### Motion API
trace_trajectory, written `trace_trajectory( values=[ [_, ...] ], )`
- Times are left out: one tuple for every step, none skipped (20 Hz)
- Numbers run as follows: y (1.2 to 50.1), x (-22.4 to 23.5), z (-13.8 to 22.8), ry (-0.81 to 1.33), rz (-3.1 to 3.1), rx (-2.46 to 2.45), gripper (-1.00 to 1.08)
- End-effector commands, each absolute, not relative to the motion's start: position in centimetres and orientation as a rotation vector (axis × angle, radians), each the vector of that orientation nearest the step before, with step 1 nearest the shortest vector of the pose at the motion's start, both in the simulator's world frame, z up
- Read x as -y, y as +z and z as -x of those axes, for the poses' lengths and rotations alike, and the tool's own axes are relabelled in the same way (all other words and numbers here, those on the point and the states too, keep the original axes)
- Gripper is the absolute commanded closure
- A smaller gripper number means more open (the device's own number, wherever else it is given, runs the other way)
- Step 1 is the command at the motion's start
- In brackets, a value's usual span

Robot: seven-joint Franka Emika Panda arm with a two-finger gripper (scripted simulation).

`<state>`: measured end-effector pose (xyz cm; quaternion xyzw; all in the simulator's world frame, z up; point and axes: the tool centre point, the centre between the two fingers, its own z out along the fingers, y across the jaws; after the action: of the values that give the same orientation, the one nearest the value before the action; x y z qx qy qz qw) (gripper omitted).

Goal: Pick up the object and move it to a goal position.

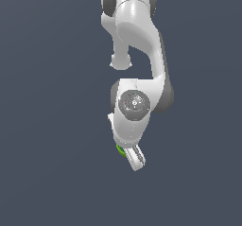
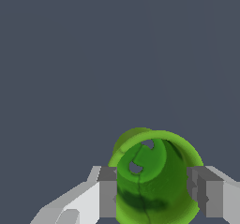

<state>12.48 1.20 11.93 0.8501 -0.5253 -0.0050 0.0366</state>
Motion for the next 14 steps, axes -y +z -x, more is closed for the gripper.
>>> trace_trajectory(
  values=[
    [11.6, -1.6, -12.9, -0.011, -2.558, 1.685, -0.20],
    [11.4, -1.8, -13.1, -0.009, -2.539, 1.710, -0.20],
    [11.3, -1.9, -13.2, -0.007, -2.521, 1.733, -0.20],
    [11.2, -2.1, -13.4, -0.006, -2.504, 1.755, -0.20],
    [11.1, -2.2, -13.5, -0.004, -2.487, 1.775, -0.20],
    [11.0, -2.4, -13.6, -0.002, -2.472, 1.793, -0.20],
    [10.9, -2.5, -13.7, -0.001, -2.458, 1.810, -0.20],
    [10.8, -2.6, -13.8, 0.001, -2.445, 1.825, -0.20],
    [10.7, -2.7, -13.9, 0.002, -2.433, 1.839, -0.20],
    [10.6, -2.8, -14.0, 0.003, -2.422, 1.852, -0.20],
    [10.6, -2.9, -14.0, 0.005, -2.413, 1.863, -0.20],
    [10.5, -3.0, -14.1, 0.006, -2.404, 1.873, -0.20],
    [10.5, -3.1, -14.1, 0.007, -2.396, 1.881, -0.20],
    [10.4, -3.1, -14.2, 0.007, -2.390, 1.888, -0.20]
  ],
)
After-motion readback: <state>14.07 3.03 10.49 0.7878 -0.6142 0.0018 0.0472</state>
